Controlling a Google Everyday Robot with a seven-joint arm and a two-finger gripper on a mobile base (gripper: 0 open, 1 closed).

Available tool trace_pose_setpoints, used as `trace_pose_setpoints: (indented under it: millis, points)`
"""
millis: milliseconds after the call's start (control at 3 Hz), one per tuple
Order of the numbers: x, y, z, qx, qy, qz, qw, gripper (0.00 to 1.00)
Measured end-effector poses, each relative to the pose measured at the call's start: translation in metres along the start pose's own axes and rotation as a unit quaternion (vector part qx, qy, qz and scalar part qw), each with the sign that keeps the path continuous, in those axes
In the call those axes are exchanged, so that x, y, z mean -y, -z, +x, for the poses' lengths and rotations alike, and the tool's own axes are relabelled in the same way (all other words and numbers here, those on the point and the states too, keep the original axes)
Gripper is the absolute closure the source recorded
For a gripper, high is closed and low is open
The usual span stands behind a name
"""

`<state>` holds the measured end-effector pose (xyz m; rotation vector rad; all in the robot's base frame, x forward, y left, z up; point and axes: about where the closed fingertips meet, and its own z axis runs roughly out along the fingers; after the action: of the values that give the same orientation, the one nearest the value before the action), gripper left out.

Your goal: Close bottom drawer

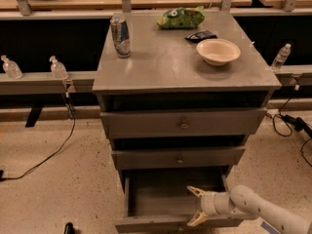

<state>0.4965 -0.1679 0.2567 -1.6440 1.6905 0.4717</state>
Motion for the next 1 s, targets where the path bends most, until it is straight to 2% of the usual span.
trace_pose_setpoints:
  millis: [667,1000]
  points:
    - [-0.041,-0.011,0.006,0.021,-0.034,-0.021,0.999,0.65]
    - [-0.052,-0.013,0.012,0.036,-0.042,-0.034,0.9979,0.87]
